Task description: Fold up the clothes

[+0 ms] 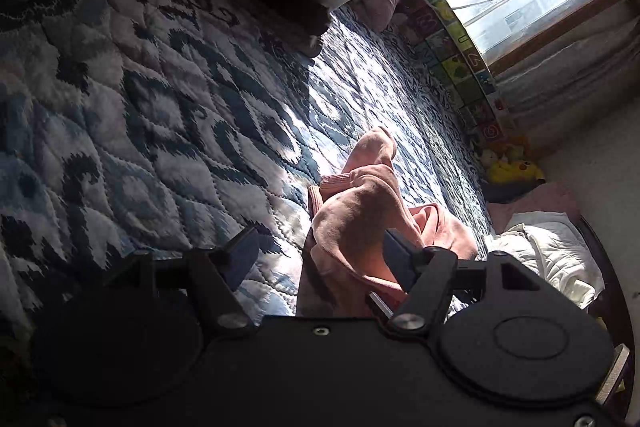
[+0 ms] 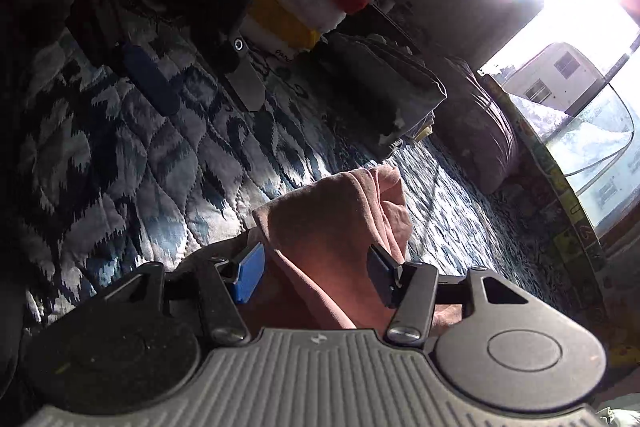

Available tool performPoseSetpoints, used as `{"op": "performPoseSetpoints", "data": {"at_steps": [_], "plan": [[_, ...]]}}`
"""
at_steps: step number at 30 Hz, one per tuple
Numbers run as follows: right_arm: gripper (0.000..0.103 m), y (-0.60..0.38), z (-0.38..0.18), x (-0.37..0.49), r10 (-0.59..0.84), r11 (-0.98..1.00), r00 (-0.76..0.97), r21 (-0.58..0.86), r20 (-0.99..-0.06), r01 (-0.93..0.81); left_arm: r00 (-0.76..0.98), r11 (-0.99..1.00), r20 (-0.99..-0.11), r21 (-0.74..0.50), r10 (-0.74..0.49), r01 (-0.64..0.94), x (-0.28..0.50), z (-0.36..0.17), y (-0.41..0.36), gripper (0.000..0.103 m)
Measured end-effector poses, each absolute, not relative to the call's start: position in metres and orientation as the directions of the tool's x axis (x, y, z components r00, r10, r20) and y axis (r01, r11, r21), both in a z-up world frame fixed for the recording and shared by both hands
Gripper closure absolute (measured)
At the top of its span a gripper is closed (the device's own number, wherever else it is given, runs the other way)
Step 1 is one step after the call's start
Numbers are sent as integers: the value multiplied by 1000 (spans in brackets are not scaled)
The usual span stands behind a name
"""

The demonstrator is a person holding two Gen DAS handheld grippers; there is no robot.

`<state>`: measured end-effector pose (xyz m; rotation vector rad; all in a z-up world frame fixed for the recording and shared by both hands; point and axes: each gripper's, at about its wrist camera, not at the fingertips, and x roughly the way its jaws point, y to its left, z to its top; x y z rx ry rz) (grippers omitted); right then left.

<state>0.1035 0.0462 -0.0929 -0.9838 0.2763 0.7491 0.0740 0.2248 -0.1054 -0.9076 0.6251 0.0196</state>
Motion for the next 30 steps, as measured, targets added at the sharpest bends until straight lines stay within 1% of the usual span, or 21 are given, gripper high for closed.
{"op": "performPoseSetpoints", "data": {"at_steps": [2,9,10,11,12,14,17,20,23,25,27,30], "plan": [[52,57,-103,103,424,273,736,-701,-527,-659,821,612,-513,-741,-251,-276,69,-110,227,35],[53,69,-127,100,392,127,760,-788,-518,-603,815,582,-513,-761,-269,-287,61,-125,231,33],[61,70,-128,101,384,123,761,-787,-524,-604,816,584,-514,-759,-264,-289,60,-126,231,32],[73,69,-127,104,373,129,758,-779,-535,-614,817,589,-518,-753,-255,-293,59,-127,231,31],[78,69,-125,108,366,143,751,-764,-549,-629,817,594,-522,-747,-246,-298,57,-127,232,31],[98,66,-116,111,372,180,738,-737,-563,-652,817,591,-522,-748,-244,-302,54,-129,233,29],[99,59,-97,109,399,260,740,-707,-542,-658,820,589,-524,-746,-231,-311,50,-130,234,24],[99,45,-71,105,434,367,736,-644,-520,-671,826,608,-523,-732,-212,-307,45,-128,230,19],[100,25,-44,106,467,478,719,-537,-514,-695,829,611,-509,-739,-230,-284,42,-125,224,19],[100,7,-25,110,490,553,710,-449,-506,-702,831,595,-488,-762,-267,-256,40,-124,219,19],[101,-12,-9,114,499,616,718,-383,-486,-688,830,583,-477,-775,-287,-244,39,-122,214,19],[100,-47,16,125,509,716,727,-243,-460,-655,829,602,-480,-764,-289,-232,36,-117,205,19]]}}
